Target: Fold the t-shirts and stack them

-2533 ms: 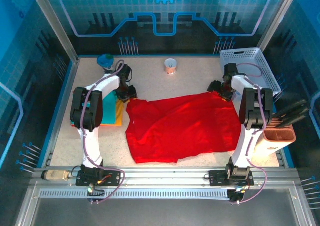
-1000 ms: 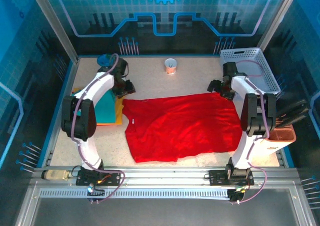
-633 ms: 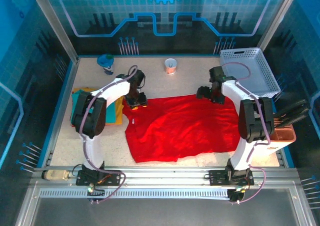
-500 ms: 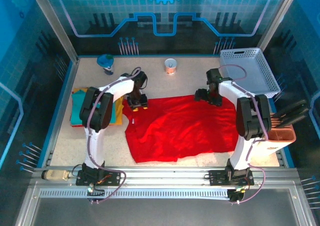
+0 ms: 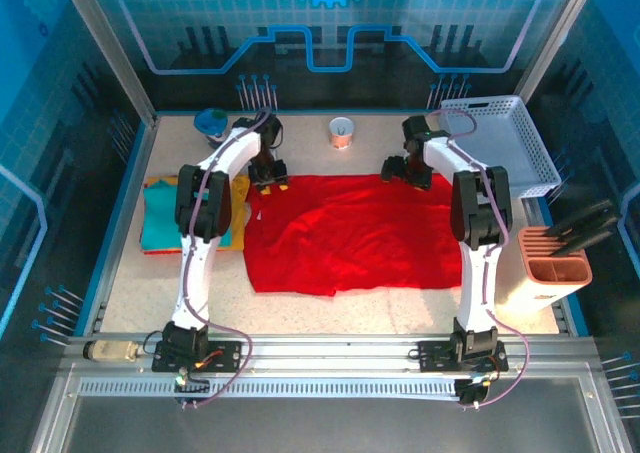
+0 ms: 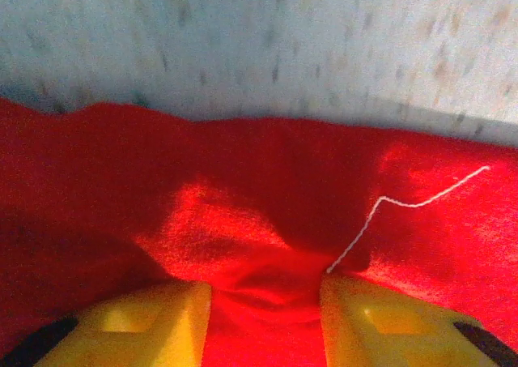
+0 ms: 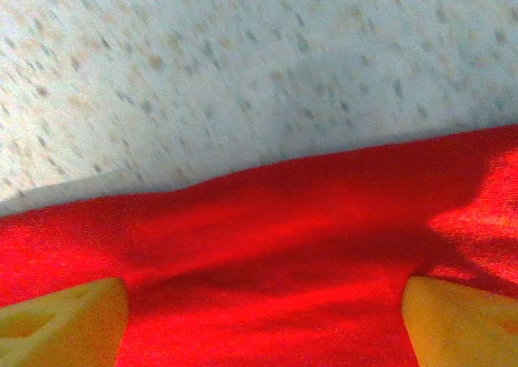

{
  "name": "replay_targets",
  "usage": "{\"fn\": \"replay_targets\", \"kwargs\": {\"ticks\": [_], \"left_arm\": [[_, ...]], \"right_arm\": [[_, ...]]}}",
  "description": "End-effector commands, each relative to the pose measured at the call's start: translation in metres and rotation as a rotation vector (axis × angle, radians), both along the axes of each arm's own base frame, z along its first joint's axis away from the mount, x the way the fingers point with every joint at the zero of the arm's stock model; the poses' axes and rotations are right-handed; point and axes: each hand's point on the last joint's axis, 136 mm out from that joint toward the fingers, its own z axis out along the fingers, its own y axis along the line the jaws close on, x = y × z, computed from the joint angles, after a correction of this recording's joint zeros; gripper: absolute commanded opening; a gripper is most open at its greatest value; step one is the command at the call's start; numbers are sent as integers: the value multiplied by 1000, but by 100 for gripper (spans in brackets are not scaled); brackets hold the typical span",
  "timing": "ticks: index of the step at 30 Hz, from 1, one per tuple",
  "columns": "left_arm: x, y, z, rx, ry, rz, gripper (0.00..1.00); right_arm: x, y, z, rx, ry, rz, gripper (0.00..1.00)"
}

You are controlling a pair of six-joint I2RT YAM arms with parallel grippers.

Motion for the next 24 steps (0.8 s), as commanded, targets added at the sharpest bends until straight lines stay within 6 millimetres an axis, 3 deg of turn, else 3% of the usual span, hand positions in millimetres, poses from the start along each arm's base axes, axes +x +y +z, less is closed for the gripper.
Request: {"fn": "replay_targets", "kwargs": {"ticks": [1,7,11,14,17,24], "left_arm": [[5,6,-4,-4,27,-29,42],[-3,0,41,-22,-33,-53,45],[-13,-16,79,-52,-114,-92,49],[-33,-35,102,-82,-137,-137,50],[-61,-45,110,-97,-153,-154,53],[-157,-26,99,-172,-187,-52,62]], "right_arm": [[0,0,-1,-2,38,24,88],[-8,-2,37,-6,-29,42,92],[-30,-10,66,-23,-69,24,99],[-56,-15,83,-20,-98,5,100],[-85,-17,92,10,-115,-10,100],[-173,-23,80,98,-44,-86,100]]}}
